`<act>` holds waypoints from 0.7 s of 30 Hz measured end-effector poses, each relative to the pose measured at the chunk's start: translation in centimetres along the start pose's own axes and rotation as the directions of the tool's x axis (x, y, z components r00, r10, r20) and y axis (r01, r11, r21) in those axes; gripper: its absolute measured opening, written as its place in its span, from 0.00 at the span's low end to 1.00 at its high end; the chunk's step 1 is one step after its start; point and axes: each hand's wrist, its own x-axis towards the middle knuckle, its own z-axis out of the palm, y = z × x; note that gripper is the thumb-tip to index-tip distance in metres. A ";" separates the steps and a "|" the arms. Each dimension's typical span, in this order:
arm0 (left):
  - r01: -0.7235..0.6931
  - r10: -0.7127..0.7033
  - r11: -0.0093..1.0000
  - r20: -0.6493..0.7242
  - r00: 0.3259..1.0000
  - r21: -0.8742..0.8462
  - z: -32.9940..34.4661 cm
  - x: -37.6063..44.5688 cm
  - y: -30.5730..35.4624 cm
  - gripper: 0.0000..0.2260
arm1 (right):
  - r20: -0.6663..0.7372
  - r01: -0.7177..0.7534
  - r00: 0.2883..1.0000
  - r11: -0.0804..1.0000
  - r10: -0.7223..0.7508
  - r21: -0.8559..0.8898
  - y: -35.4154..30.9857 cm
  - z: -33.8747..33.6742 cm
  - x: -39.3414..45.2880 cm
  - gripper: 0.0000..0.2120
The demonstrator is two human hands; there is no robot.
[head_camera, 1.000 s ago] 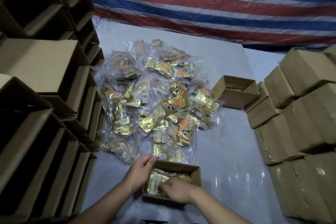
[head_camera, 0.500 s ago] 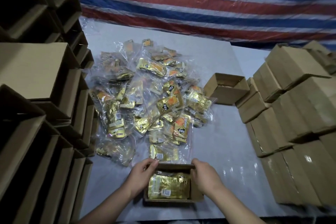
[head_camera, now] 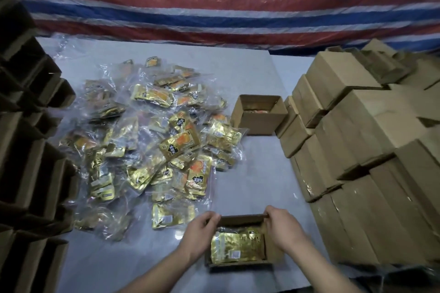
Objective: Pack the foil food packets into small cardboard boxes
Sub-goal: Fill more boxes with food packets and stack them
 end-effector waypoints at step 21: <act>-0.349 0.194 0.202 0.312 0.930 0.915 3.7 26.4 9.4 0.27 | -0.397 -0.011 0.917 0.999 0.024 0.036 5.5 -6.4 14.9 0.17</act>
